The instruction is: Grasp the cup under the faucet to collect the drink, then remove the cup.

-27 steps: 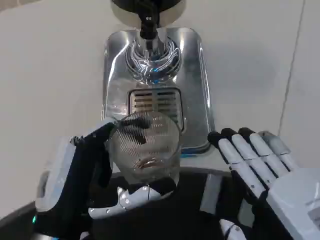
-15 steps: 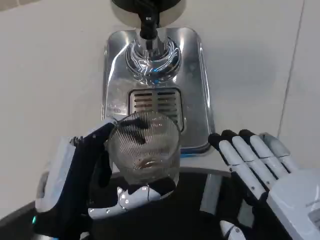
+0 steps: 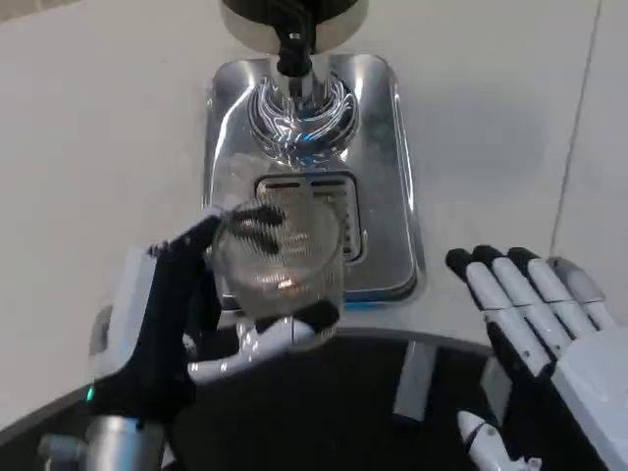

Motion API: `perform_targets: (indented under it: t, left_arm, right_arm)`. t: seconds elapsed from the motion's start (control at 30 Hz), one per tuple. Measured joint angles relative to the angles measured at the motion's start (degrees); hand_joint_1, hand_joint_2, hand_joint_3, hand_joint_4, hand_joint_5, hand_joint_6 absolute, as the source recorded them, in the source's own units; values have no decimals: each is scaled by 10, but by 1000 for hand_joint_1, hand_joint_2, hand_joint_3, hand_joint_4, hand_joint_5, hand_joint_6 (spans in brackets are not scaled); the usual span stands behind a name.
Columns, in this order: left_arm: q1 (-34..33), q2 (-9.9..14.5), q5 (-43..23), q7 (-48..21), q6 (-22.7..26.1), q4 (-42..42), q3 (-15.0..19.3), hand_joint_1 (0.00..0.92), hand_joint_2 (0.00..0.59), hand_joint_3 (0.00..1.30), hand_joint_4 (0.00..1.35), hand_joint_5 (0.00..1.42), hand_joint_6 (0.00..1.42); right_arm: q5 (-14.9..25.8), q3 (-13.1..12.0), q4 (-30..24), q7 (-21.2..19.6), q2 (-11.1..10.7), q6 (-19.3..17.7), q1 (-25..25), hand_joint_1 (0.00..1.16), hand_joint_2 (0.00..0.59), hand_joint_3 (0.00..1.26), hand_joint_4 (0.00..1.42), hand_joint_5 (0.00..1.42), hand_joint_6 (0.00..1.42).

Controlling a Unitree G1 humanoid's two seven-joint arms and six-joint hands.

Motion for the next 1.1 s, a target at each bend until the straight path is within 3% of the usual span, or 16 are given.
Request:
perform_targets:
  t: [0.33,0.67,0.8,0.9,1.0,1.1]
  left_arm:
    - [-167,11,33,80,9,199,-11,669,122,1166,1245,1374,1424]
    - [-310,21,37,149,5,390,-40,669,122,1166,1229,1374,1424]
    - [-342,25,36,178,6,435,-44,635,130,1096,1168,1344,1424]
    - [-346,33,37,195,6,445,-54,516,84,882,885,1081,1250]
    - [-346,42,35,197,5,447,-58,303,69,494,362,733,944]
    - [-338,54,30,179,2,445,-60,197,46,331,165,582,734]
  right_arm:
    - [-39,16,-49,47,31,24,0,0,581,0,0,0,0]
    - [-40,8,-52,68,32,46,-29,0,581,0,0,0,0]
    - [-40,8,-49,77,32,56,-44,0,581,0,0,0,0]
    - [-41,8,-47,80,32,61,-49,0,581,0,0,0,0]
    - [-42,12,-41,81,32,65,-51,0,581,0,0,0,0]
    - [-42,14,-38,80,31,65,-50,0,581,0,0,0,0]
